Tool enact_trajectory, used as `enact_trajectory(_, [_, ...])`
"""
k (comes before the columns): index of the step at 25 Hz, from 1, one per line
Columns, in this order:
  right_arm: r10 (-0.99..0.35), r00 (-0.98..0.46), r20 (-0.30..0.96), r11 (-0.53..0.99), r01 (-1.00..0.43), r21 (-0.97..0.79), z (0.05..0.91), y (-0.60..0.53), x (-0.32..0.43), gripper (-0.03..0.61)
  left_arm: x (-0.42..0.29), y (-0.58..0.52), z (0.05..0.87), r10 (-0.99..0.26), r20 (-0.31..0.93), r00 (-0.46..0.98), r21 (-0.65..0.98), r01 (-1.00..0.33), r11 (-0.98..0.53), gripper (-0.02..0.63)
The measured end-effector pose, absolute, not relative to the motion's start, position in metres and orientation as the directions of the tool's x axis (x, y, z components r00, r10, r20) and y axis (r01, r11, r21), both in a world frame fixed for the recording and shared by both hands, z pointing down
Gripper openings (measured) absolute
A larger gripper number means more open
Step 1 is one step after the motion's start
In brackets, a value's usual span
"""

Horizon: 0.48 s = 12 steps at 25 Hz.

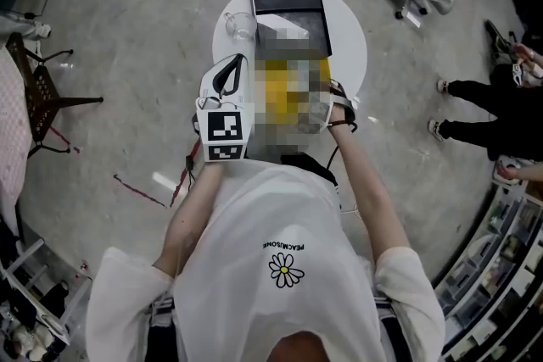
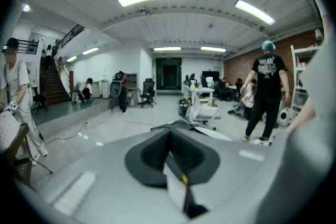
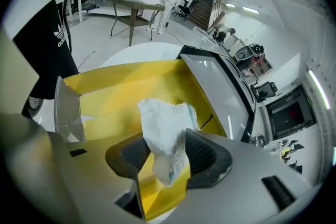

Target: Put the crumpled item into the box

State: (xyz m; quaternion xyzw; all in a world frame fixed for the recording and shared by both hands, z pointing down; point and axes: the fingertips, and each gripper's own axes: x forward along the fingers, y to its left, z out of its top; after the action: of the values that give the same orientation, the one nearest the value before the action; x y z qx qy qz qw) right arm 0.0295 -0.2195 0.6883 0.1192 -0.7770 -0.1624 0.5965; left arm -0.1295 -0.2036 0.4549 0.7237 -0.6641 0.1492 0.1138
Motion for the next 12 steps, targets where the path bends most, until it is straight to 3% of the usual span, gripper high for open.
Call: enact_trajectory(12, [-0.185,-0.308,0.933,0.983,-0.059,0.176,0.683,-0.211,0.026,0.319,-0.119,-0.205,0.458,-0.923,0.372,0.097,-0.031,-0.993,-0.117,0.002])
